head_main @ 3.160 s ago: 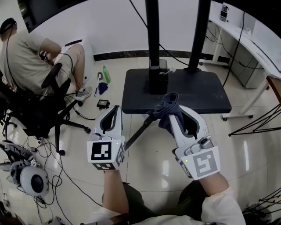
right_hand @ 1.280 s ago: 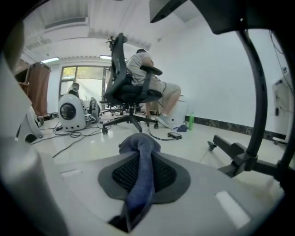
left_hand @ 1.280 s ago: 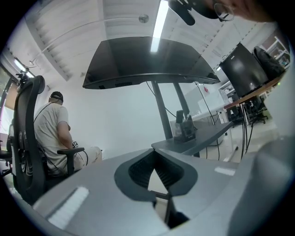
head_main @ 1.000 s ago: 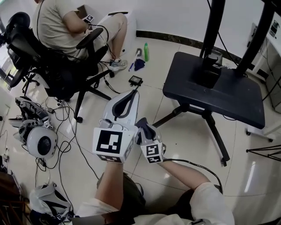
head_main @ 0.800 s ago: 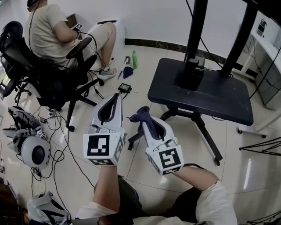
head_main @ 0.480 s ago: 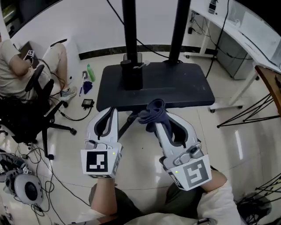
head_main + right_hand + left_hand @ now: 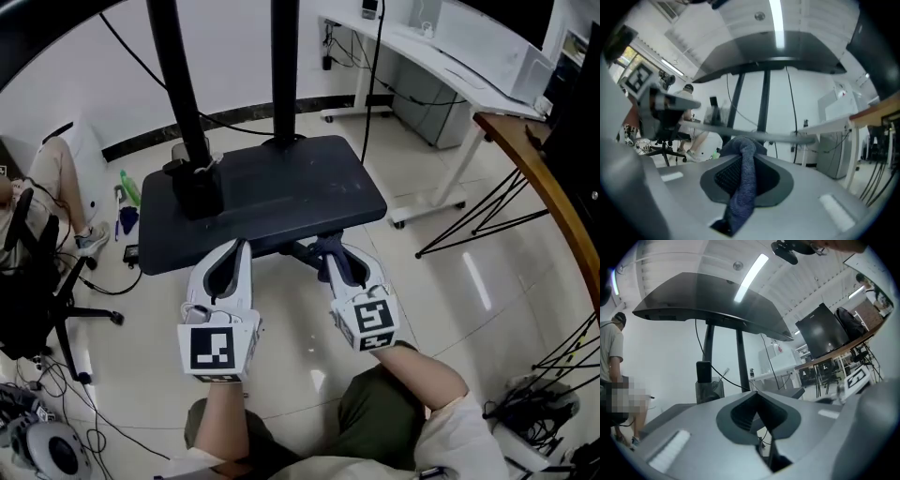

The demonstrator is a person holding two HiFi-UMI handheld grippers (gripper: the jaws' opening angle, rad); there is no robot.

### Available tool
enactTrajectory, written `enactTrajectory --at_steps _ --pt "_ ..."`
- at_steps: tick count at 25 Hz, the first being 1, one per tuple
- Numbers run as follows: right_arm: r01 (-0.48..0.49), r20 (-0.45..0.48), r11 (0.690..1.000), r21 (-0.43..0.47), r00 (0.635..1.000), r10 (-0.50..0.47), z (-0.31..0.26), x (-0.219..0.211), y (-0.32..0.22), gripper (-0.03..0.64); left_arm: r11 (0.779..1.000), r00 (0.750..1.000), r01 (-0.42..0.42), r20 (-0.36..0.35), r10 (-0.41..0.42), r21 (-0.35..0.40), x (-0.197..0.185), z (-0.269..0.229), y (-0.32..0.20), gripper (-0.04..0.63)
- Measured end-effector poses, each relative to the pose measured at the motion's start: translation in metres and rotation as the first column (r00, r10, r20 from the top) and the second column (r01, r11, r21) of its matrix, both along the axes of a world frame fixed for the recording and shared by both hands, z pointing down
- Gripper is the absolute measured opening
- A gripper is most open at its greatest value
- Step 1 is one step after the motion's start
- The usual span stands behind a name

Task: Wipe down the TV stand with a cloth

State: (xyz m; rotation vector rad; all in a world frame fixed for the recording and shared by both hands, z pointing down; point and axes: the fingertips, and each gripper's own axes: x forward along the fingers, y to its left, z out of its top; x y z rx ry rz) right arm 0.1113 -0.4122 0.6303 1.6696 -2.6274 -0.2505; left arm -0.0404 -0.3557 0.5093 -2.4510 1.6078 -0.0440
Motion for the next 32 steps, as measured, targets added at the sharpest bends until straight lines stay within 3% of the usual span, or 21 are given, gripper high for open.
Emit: enactTrajectory --at_steps 4,6,10,12,14,16,18,20,23,26,28,32 --pt "0.055 -0.08 0.995 0.085 0.996 -0.048 0.078 -0.039 -0.122 0.054 0.998 0.998 0.056 0.002 -0.056 0.01 -0.019 -0.009 0.007 0.064" --pt "0.063 -0.095 0.99 0.13 0.994 -0.05 0.08 -0.052 -0.165 0.054 0.997 0.997 0.08 0.012 -0.08 0.012 -0.025 -0.011 0.012 0.064" --pt "0.036 -0.022 0.987 0.155 0.999 -0.032 0.055 -0.065 -0.212 0.054 0.992 0.991 0.128 0.031 -0.129 0.006 -0.046 -0.013 0.02 0.064" --pt "0.029 -0.029 0.996 0.09 0.999 -0.026 0.104 -0.068 -0.229 0.054 0.99 0.989 0.144 0.043 -0.143 -0.004 -0.055 -0.011 0.022 0.064" --pt "-0.002 -0.059 0.998 -0.07 0.998 -0.002 0.214 -0.065 -0.248 0.054 0.988 0.986 0.155 0.059 -0.154 -0.013 -0.06 -0.007 0.022 0.064" --pt "-0.045 -0.132 0.969 -0.243 0.991 0.013 0.332 -0.062 -0.252 0.055 0.987 0.985 0.161 0.069 -0.159 -0.02 -0.065 -0.003 0.022 0.064" --pt "-0.088 -0.216 0.933 -0.349 0.976 0.011 0.408 -0.057 -0.249 0.054 0.987 0.985 0.159 0.069 -0.157 -0.024 -0.07 -0.001 0.026 0.064" --pt "-0.105 -0.253 0.913 -0.395 0.968 0.002 0.433 -0.053 -0.247 0.054 0.987 0.986 0.156 0.068 -0.154 -0.029 -0.075 0.001 0.029 0.064" --pt "-0.089 -0.32 0.911 -0.403 0.946 -0.049 0.45 -0.053 -0.245 0.055 0.986 0.984 0.162 0.079 -0.159 -0.036 -0.082 0.011 0.018 0.064" --pt "-0.095 -0.382 0.893 -0.439 0.92 -0.09 0.468 -0.017 -0.23 0.055 0.987 0.986 0.16 0.044 -0.161 0.03 -0.084 0.006 0.007 0.064" --pt "-0.119 -0.365 0.884 -0.453 0.929 -0.062 0.47 0.039 -0.209 0.055 0.984 0.987 0.159 0.015 -0.161 0.083 -0.081 0.0 0.001 0.064" --pt "-0.202 -0.282 0.857 -0.474 0.957 0.069 0.468 0.167 -0.134 0.054 0.991 0.99 0.131 0.061 -0.131 0.001 -0.066 0.022 -0.016 0.064"
